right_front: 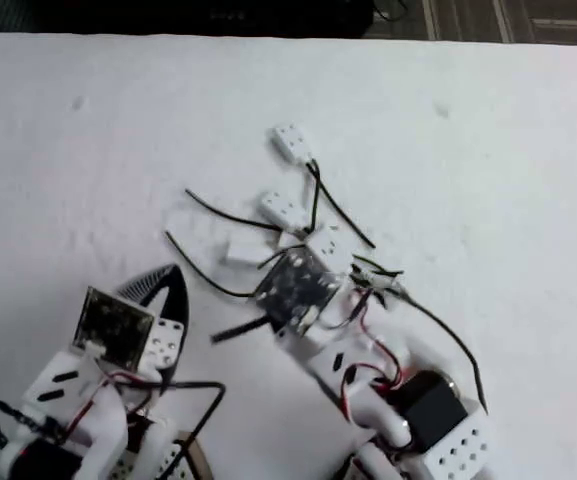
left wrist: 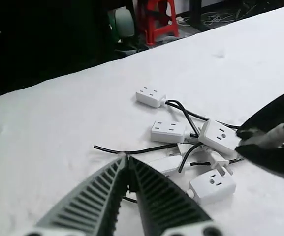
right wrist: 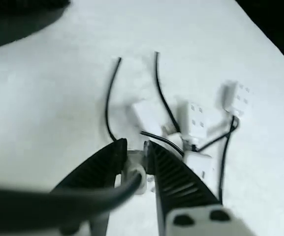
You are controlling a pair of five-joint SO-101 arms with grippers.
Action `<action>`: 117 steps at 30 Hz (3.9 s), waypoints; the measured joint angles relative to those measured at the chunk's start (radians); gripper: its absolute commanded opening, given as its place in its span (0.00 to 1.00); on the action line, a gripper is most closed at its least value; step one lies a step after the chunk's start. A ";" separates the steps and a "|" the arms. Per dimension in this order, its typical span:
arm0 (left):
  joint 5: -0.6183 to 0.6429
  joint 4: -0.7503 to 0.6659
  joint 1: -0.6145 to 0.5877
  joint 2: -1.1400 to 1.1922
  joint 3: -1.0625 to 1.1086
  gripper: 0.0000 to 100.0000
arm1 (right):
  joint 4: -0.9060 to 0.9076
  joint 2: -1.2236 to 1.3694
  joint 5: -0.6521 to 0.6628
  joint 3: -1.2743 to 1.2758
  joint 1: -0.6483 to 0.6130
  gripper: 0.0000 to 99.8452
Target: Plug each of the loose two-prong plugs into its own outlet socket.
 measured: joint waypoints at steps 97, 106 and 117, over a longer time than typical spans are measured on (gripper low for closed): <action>-0.430 -0.368 0.035 1.755 -0.463 0.31 | -0.068 0.000 -0.071 0.000 0.509 0.02; -0.430 -0.269 0.043 1.904 -0.618 0.28 | -0.068 -0.002 -0.071 0.000 0.517 0.02; -0.465 -0.061 0.005 1.976 -0.798 0.31 | -0.068 -0.002 -0.071 0.000 0.517 0.02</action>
